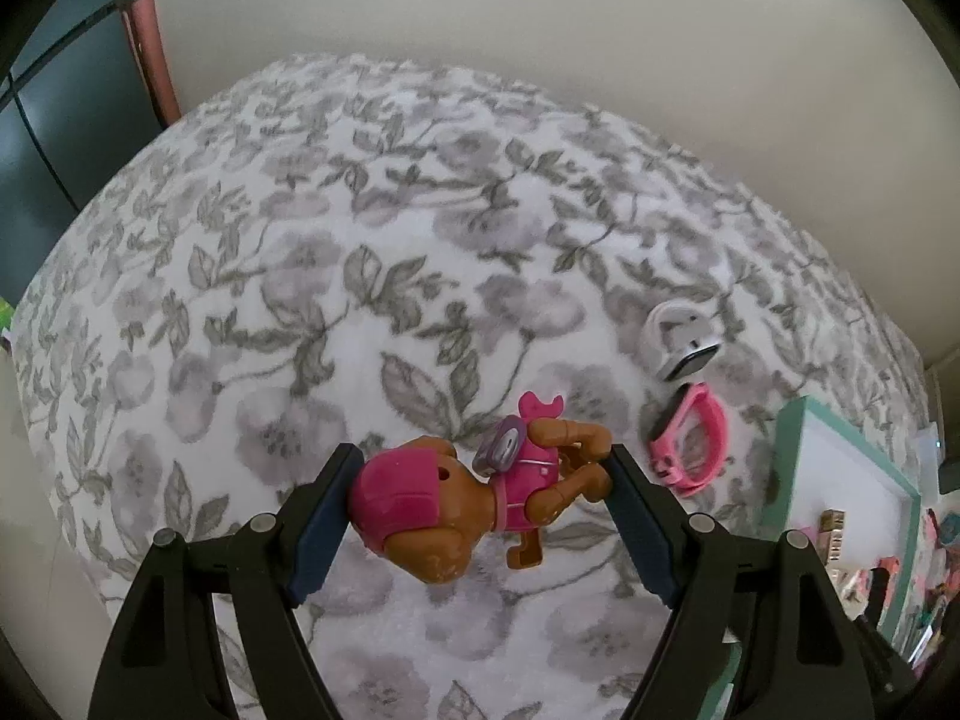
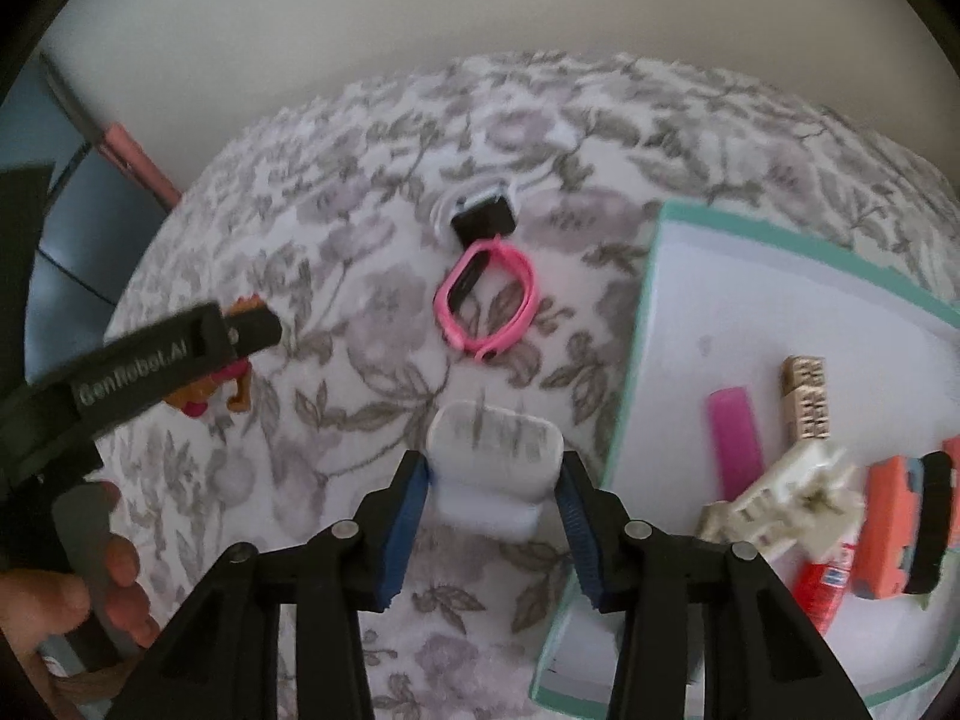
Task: Organize rigid objects
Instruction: 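Lift and carry the white charger and toy doll over the teal-rimmed tray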
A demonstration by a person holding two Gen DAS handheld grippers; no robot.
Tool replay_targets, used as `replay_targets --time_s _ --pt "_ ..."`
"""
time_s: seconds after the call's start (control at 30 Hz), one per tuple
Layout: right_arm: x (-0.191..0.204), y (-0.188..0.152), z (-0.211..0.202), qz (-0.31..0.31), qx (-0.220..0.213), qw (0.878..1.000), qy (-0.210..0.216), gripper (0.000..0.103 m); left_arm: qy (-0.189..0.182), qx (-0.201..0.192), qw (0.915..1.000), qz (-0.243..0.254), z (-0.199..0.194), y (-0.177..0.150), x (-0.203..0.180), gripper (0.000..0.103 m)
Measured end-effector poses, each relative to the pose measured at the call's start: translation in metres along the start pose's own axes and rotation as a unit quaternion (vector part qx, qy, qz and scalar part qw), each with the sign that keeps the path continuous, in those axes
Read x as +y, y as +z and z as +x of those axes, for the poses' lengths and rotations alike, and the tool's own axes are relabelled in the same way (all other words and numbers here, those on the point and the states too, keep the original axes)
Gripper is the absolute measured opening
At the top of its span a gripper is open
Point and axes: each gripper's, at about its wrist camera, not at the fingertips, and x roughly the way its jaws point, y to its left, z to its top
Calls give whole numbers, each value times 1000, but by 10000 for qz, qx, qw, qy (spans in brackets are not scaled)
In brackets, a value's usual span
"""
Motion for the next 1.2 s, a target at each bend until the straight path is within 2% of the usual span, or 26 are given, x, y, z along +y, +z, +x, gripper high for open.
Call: replay_targets --time_s 0.1,0.13,0.17,0.2,0.33,0.47,0.93,1.1,1.2 --pt "-8 5 -16 112 -209 9997 36 44 -33 -114 9999 47 -9 0 -6 81" --pt "-11 6 -21 153 -274 9995 43 40 -41 -144 9999 61 -12 0 -8 81" --pt "-13 7 -26 183 -342 9992 39 9 -48 -190 9998 83 -15 0 -10 81" --pt "-15 8 -32 220 -415 9989 74 4 -57 -214 9997 100 -17 -1 -12 81" --pt "-25 11 -56 326 -642 9973 142 4 -66 -251 9995 167 -22 -3 -18 81" --pt "-34 10 -59 435 -651 9968 186 4 -93 -210 9996 191 -22 -6 -22 81" --pt "-25 2 -28 250 -183 9994 142 5 -3 342 9993 158 2 -20 -15 81" --pt "-11 -4 -10 -11 86 9999 71 5 -20 607 9981 -48 12 -29 -2 81" --pt "-2 -8 -1 -161 199 9997 55 5 -13 634 9978 -182 13 -30 6 81"
